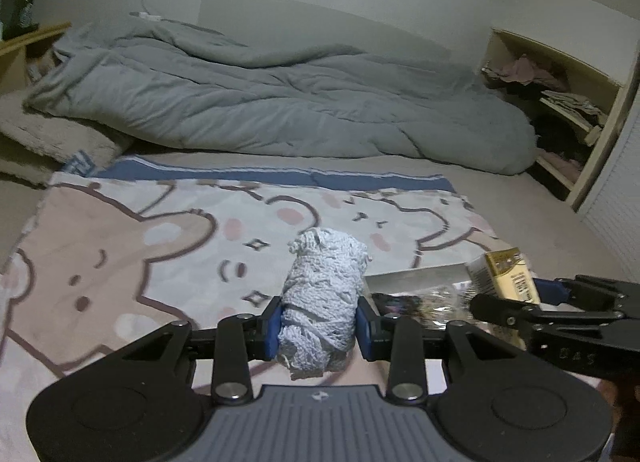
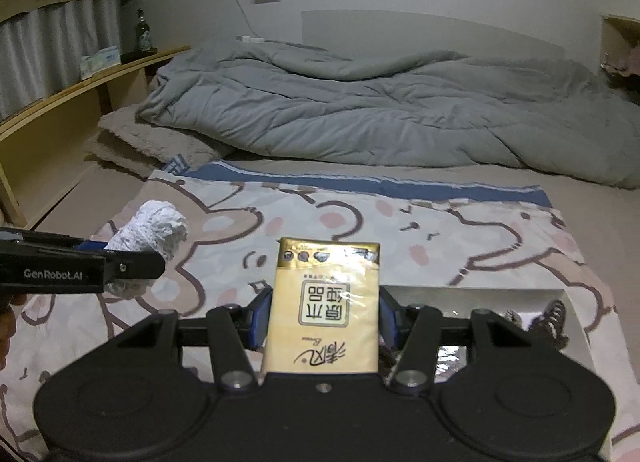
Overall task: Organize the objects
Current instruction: 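Lift the scrunchie and gold packet, carrying both over the white box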
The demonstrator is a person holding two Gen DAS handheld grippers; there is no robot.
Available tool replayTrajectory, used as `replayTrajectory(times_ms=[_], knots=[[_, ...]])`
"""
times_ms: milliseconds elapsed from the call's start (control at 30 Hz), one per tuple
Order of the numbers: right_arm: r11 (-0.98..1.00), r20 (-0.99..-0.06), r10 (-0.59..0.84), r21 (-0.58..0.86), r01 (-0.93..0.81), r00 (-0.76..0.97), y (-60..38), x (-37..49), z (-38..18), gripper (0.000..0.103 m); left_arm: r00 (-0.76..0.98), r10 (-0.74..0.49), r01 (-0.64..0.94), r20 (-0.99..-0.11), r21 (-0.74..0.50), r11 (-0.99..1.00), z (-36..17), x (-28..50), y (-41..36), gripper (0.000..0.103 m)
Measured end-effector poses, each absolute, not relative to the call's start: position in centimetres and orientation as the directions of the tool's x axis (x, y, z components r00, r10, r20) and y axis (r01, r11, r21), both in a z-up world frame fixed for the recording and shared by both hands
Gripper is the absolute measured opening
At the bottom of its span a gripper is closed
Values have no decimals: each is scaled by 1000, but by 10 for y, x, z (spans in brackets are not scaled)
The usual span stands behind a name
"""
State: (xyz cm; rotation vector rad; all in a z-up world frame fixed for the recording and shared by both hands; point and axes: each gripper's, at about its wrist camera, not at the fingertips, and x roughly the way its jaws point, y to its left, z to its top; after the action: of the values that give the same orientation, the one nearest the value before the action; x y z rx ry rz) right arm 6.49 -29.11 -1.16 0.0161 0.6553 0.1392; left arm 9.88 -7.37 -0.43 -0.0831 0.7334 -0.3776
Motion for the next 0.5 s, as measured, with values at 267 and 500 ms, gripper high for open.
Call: replayTrajectory(times_ms=[267, 500], knots=[[994, -622, 107, 53, -94, 776, -321, 59, -24, 54, 625, -420, 344, -658, -251, 905, -16, 95, -118, 38], [995, -640, 97, 73, -66, 762, -345, 55, -36, 54, 562, -461, 346, -687, -311, 885, -38, 88, -144, 38]])
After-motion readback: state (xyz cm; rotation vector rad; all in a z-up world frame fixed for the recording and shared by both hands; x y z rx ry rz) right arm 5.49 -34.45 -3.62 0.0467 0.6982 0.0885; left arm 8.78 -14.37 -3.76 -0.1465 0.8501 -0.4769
